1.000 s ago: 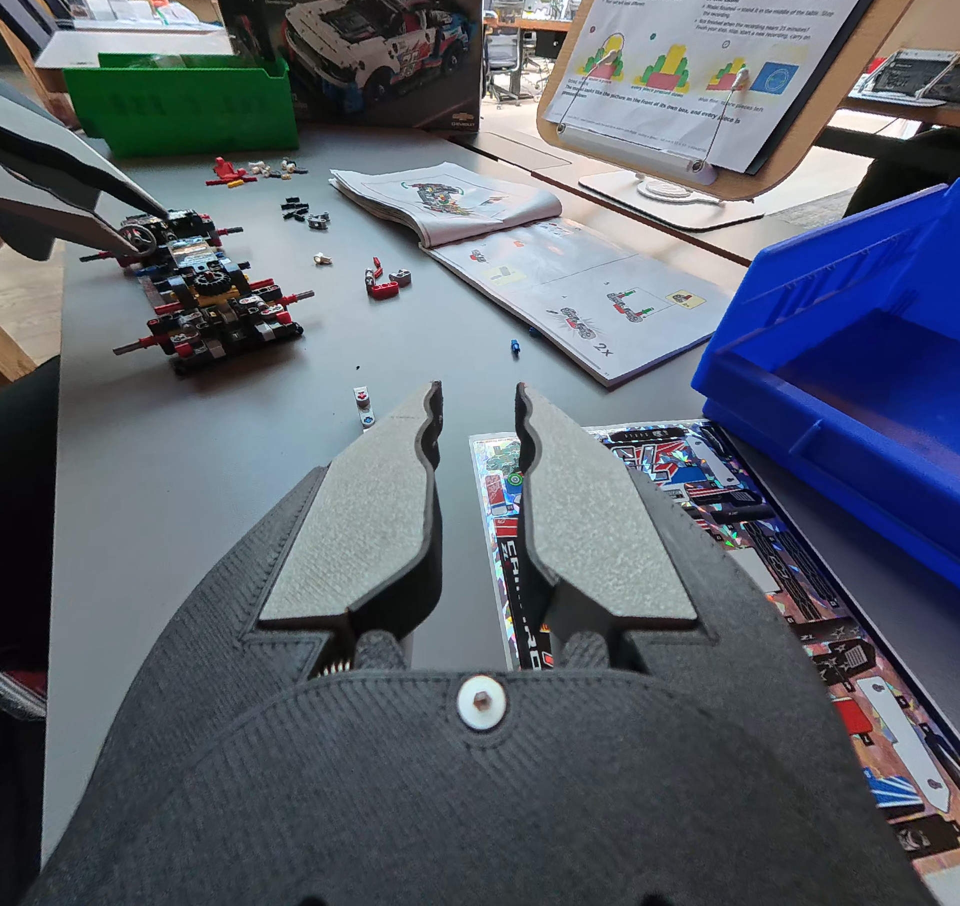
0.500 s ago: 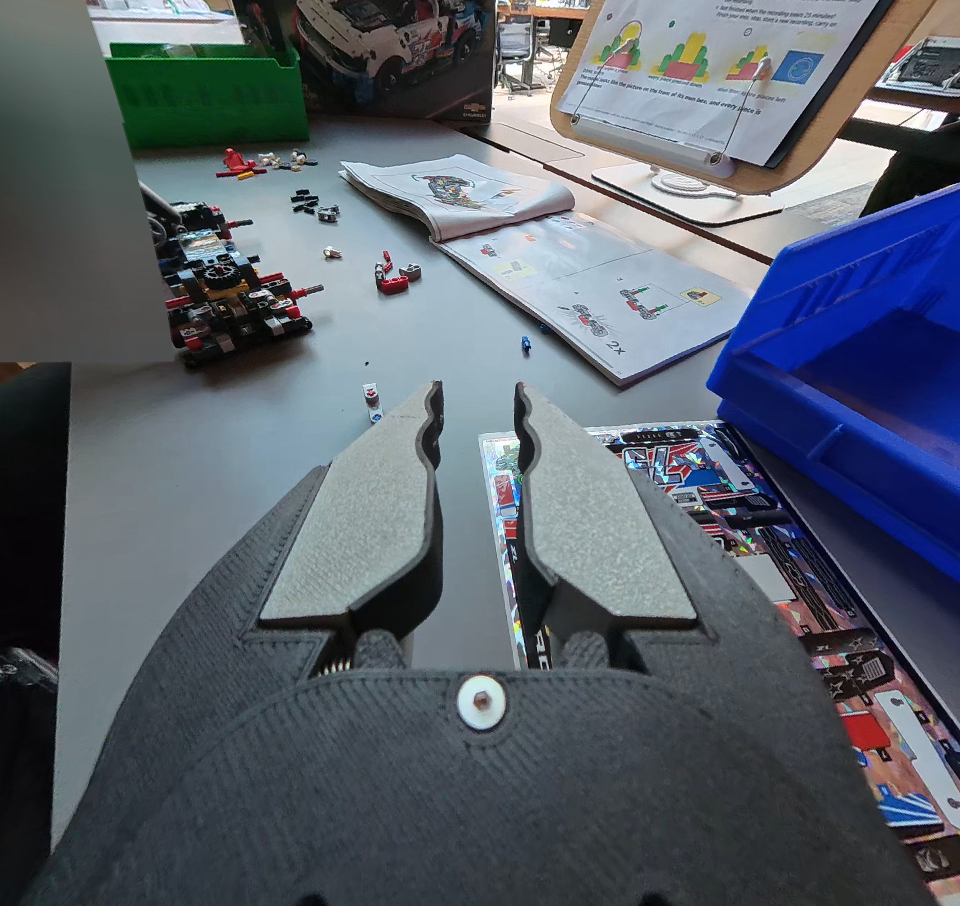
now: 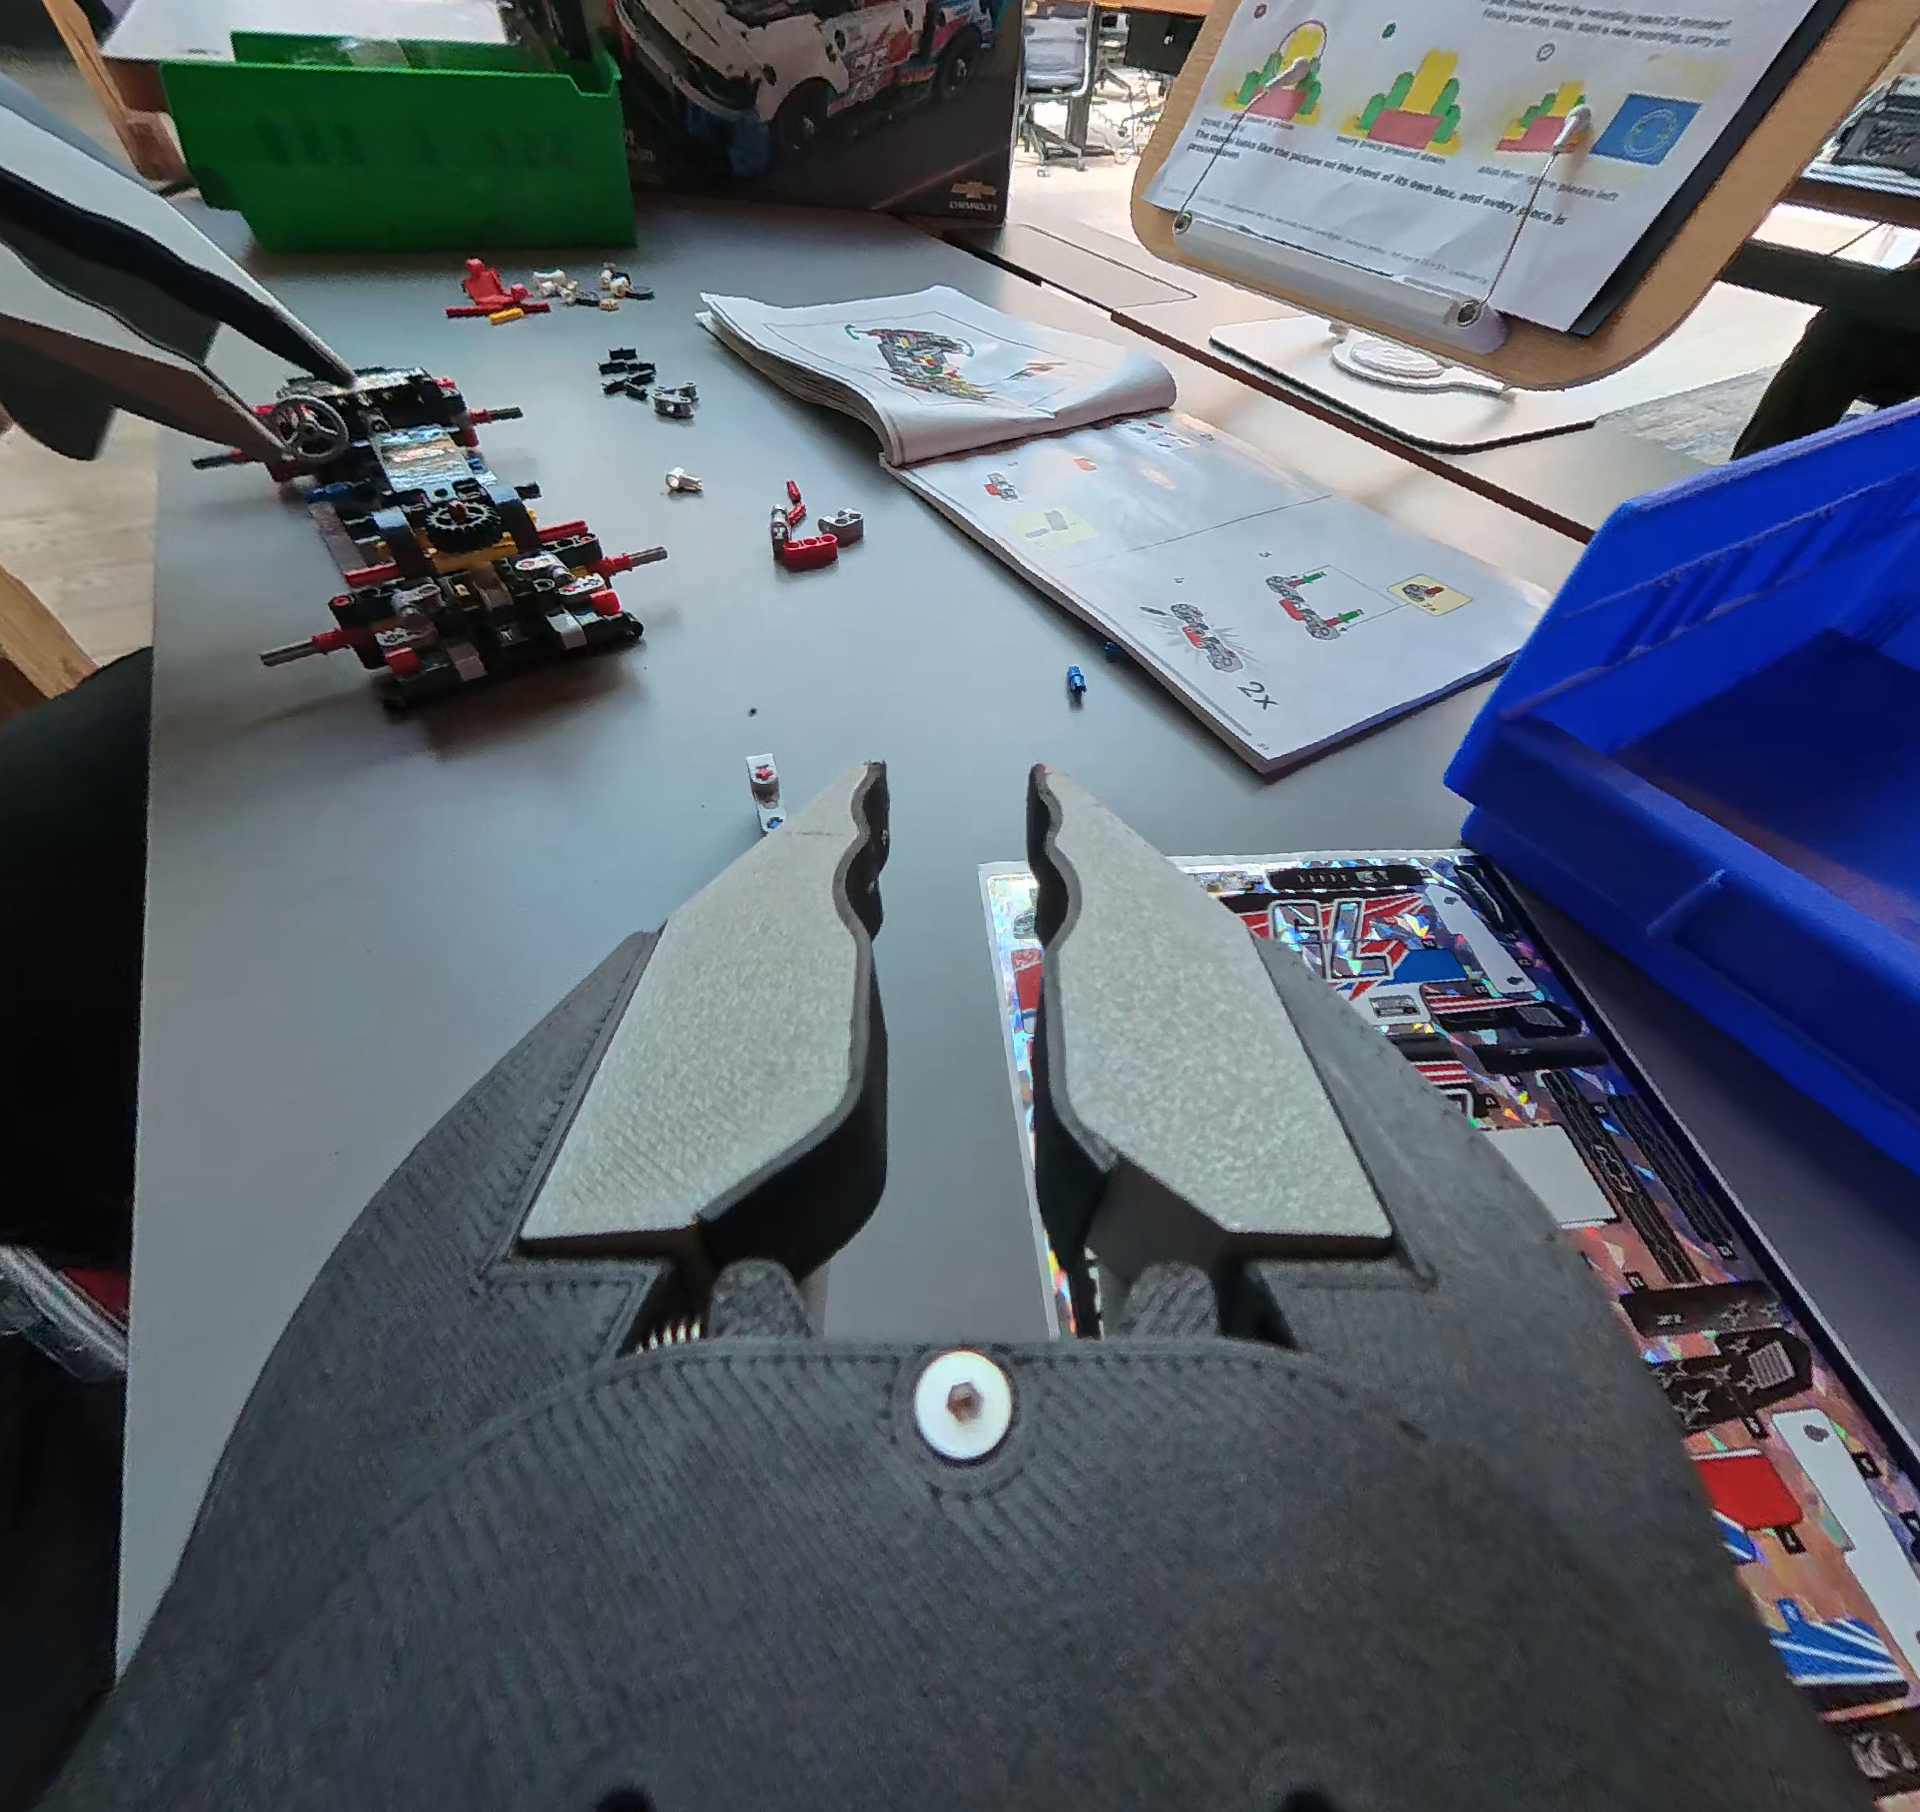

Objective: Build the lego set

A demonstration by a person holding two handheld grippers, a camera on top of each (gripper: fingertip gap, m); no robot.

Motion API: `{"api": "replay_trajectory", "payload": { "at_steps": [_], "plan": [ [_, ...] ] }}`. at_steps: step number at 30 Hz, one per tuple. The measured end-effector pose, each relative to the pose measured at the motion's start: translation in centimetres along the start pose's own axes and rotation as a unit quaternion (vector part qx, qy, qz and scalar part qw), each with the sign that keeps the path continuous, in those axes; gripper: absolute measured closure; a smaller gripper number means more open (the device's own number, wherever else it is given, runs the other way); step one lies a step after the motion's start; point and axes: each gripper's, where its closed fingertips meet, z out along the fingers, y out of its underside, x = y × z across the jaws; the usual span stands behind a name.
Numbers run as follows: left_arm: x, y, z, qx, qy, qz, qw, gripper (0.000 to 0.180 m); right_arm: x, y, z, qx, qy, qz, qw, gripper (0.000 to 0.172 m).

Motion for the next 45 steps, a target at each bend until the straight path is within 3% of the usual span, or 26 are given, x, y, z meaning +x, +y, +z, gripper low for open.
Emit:
{"api": "replay_trajectory", "payload": {
  "at_steps": [11,14,19,22,28,32,34,39,45],
  "plan": [
    [0.2,-0.3,-1.9,-0.024,-0.019,-0.018,0.999,0.141,-0.7,0.6,0.9,-0.025,-0.008,-0.013,1.000,0.148],
    [-1.4,-0.9,-2.4,-0.043,-0.043,0.001,0.998,0.144,-0.7,0.7,0.9,-0.030,-0.008,-0.015,0.999,0.147],
    [-4.5,-4.4,-2.1,-0.036,-0.042,0.031,0.998,0.159,-0.7,0.7,0.9,-0.028,-0.007,-0.014,0.999,0.147],
    [-8.0,-4.9,-1.3,-0.067,-0.055,0.037,0.996,0.158,-0.7,0.7,0.9,-0.027,-0.007,-0.014,1.000,0.147],
    [-15.7,-1.3,-0.2,-0.152,-0.038,0.001,0.988,0.155,-0.7,0.7,0.9,-0.027,-0.010,-0.013,1.000,0.148],
    [-19.4,2.1,0.9,-0.195,-0.033,0.004,0.980,0.168,-0.8,0.8,0.9,-0.030,-0.012,-0.012,0.999,0.148],
    [-20.0,3.6,1.3,-0.216,-0.006,0.008,0.976,0.177,-0.8,0.7,0.9,-0.029,-0.012,-0.010,0.999,0.148],
    [-20.4,3.7,2.5,-0.205,0.043,0.030,0.977,0.172,-0.7,0.8,1.0,-0.032,-0.015,-0.004,0.999,0.148],
    [-21.5,4.3,4.1,-0.228,0.044,0.032,0.972,0.175,-0.7,0.9,1.0,-0.035,-0.016,-0.004,0.999,0.149]
  ]
}}
